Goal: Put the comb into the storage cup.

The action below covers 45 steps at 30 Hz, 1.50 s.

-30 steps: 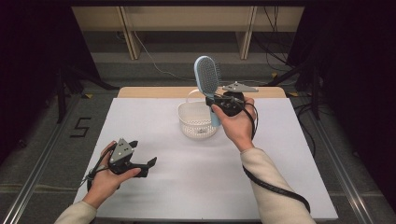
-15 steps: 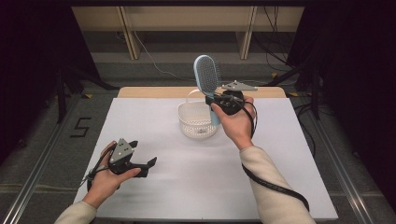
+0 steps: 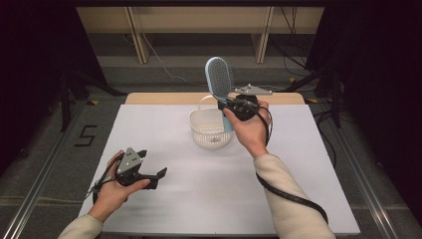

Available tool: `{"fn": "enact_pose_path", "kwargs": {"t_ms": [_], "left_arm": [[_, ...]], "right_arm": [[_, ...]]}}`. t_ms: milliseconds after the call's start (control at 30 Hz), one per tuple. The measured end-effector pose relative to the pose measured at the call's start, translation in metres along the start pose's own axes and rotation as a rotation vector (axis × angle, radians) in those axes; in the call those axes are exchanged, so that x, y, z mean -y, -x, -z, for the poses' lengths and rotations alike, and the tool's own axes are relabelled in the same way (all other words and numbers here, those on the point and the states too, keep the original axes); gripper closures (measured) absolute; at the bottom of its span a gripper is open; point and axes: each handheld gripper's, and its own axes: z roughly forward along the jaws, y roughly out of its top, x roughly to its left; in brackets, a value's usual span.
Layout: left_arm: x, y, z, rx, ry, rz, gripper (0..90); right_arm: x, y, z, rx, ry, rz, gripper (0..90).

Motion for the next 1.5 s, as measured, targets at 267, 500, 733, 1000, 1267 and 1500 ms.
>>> {"fn": "enact_pose_path", "kwargs": {"t_ms": [267,500,733,1000,1267,1500], "left_arm": [[0.000,0.000,0.000,0.000,0.000,0.001,5.5],[0.000,0.000,0.000,0.000,0.000,0.002,5.5],[0.000,0.000,0.000,0.001,0.000,0.002,5.5],[0.000,0.000,0.000,0.002,0.001,0.004,5.5],[0.000,0.000,0.000,0.003,0.001,0.005,5.6],[0.000,0.000,0.000,0.004,0.001,0.006,5.6]], "right_arm": [[-0.001,0.000,-0.003,0.003,0.001,-0.001,70.3],[-0.003,0.000,-0.005,0.006,0.004,0.000,70.3],[-0.005,0.000,-0.008,0.013,0.011,0.002,70.3],[-0.008,-0.001,-0.011,0.018,0.013,0.006,70.3],[-0.009,0.000,-0.015,0.021,0.012,0.007,70.3],[-0.011,0.000,-0.018,0.025,0.016,0.007,70.3]]}}
